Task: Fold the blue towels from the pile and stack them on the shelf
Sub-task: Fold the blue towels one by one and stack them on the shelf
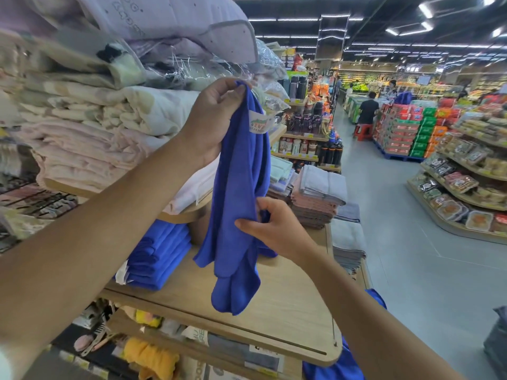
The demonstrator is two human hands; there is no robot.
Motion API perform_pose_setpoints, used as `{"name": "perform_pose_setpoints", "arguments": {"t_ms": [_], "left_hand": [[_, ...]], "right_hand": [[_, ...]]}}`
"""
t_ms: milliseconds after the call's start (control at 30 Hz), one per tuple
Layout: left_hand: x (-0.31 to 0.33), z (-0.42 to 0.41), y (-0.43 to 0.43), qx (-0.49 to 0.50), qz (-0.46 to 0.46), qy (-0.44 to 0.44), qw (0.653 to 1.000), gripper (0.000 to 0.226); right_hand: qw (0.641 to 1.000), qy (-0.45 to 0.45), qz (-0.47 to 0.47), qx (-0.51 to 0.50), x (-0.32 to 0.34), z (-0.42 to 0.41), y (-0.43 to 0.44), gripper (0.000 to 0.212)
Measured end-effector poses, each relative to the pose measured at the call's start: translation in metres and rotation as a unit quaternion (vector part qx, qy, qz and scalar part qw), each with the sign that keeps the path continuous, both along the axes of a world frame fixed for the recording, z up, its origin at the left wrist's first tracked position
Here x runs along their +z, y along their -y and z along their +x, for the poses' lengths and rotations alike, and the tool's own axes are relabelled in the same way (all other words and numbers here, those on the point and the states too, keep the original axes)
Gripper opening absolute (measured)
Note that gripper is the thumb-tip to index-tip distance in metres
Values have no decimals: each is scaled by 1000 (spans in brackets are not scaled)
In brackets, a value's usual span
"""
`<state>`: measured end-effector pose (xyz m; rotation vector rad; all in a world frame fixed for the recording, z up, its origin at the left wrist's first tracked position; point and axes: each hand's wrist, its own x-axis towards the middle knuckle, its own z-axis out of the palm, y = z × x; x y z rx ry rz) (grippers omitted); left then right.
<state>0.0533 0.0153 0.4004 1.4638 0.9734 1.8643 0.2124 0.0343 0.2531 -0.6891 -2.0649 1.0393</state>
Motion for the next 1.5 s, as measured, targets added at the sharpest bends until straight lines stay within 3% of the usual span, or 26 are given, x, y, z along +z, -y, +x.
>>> {"name": "perform_pose_setpoints", "arguments": {"t_ms": [67, 233, 333, 400, 500, 567, 633, 700, 833, 1000, 1200, 1300, 1400, 1500], "left_hand": [[-2, -6, 3, 29, 5, -15, 999, 14], [-14, -23, 11, 74, 22, -54, 996, 14], [-24, -31, 16, 102, 36, -82, 991, 12], [-32, -33, 21, 138, 50, -118, 982, 13], [-49, -31, 34, 163, 65, -166, 970, 17], [-62, -30, 43, 168, 63, -183, 967, 19], [-77, -31, 50, 171, 53, -194, 965, 16], [-93, -32, 55, 168, 48, -202, 964, 13], [-112, -36, 62, 166, 34, -184, 968, 13], [-123, -39, 73, 169, 20, -177, 969, 14], [-138, -52, 99, 173, 12, -192, 966, 8], [-136, -61, 113, 178, 32, -152, 972, 9], [-139, -77, 126, 140, 43, -80, 986, 10], [-169, -86, 137, 97, 9, -47, 994, 13]], "right_hand": [[997, 39, 64, -36, 1, 15, -8, 47], [977, 73, 182, -82, 10, 63, -25, 43], [963, 115, 224, -91, 18, 91, -31, 38], [958, 131, 245, -76, 25, 111, -33, 20], [951, 170, 243, -90, 30, 142, -37, 29], [925, 230, 265, -144, 32, 160, -35, 20], [889, 297, 308, -162, 33, 172, -31, 35], [880, 324, 325, -123, 29, 177, -24, 40], [916, 313, 250, -30, 12, 175, -14, 30], [937, 286, 200, -28, -1, 173, -8, 31], [943, 265, 197, -53, -3, 180, 3, 54], [976, 187, 110, -9, 6, 188, 9, 48], [995, 54, -45, 66, 13, 190, 17, 43], [987, 126, -97, 23, -12, 189, 20, 66]]}}
